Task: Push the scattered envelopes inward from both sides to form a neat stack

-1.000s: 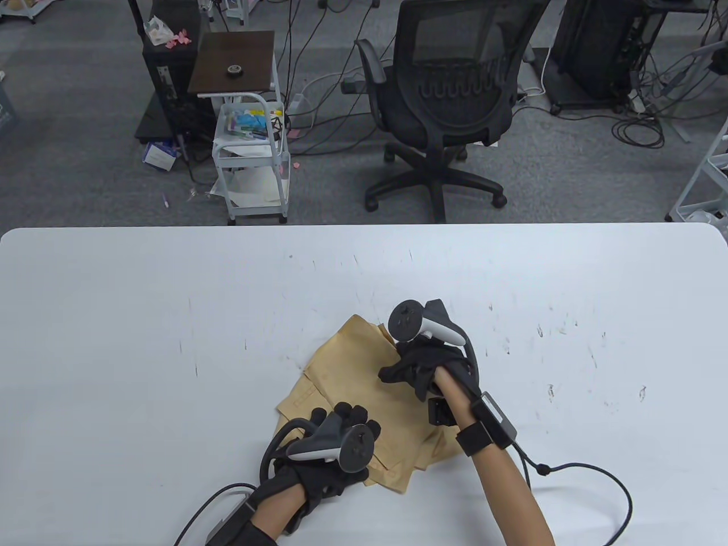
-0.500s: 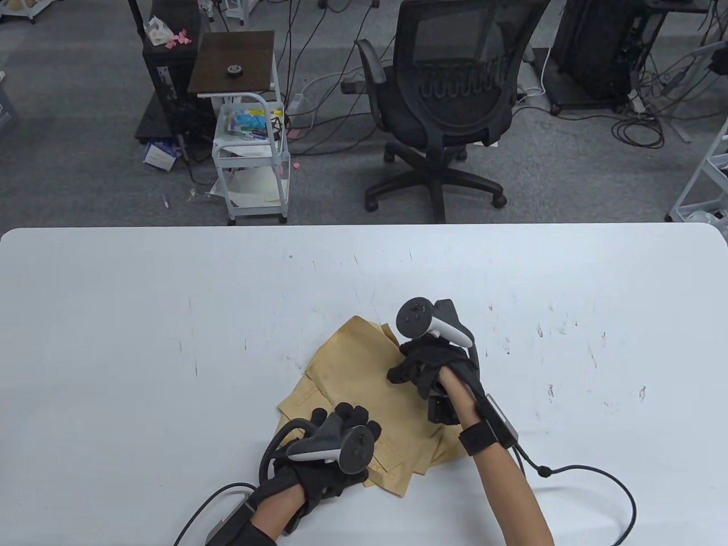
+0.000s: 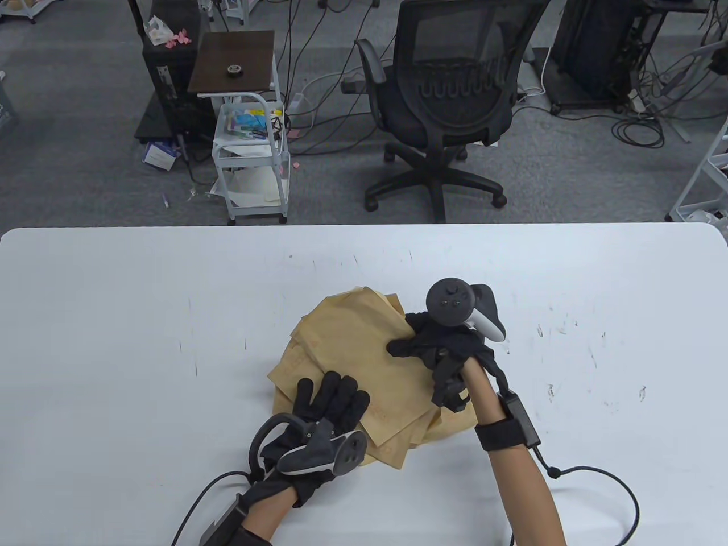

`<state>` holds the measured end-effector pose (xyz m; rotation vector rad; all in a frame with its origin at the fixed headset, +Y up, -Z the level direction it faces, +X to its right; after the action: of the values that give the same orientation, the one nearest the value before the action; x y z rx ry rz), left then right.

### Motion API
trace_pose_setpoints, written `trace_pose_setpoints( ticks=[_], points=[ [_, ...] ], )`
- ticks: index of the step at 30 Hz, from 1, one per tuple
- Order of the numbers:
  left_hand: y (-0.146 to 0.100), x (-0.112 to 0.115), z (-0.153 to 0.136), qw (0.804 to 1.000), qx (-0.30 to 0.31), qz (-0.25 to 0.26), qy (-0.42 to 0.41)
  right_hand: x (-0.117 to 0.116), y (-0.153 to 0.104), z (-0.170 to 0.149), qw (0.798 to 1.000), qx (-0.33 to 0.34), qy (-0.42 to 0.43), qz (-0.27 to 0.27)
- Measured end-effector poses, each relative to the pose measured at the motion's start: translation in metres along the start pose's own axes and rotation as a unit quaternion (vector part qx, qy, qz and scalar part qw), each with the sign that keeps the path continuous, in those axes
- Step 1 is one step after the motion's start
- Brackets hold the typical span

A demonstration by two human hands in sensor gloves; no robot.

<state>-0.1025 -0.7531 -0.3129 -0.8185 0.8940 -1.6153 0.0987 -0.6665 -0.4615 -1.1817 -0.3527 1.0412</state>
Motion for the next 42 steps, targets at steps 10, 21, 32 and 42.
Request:
trace_pose_setpoints(
  ticks=[10,21,32,42],
  points=[
    [-0.005,0.005,-0.01,0.999,0.016,0.004,-0.046,-0.014,0.006,-0.026,0.997,-0.071,0.003,-0.011],
    [0.02,0.04,0.035,0.982,0.053,-0.178,-0.045,-0.082,0.02,-0.054,0.974,-0.119,-0.139,0.134],
    [0.021,0.045,0.032,0.978,0.036,-0.195,-0.065,-0.085,0.019,-0.046,0.957,-0.118,-0.14,0.225],
    [0.02,0.044,0.034,0.979,0.043,-0.194,-0.044,-0.091,0.016,-0.061,0.938,-0.17,-0.109,0.282]
  ],
)
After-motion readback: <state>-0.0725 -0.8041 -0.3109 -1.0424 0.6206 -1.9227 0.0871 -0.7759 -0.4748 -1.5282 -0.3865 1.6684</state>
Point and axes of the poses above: the tracker on the back of each hand, its own z axis roughly to the thumb side, its own y axis roughly from the wrist to the fingertips, x = y × z, the point moved 2 cm from there along y, roughly from the wrist to the fingertips, and after that the axes turned 2 degrees about -y, right-handed, at the moved point
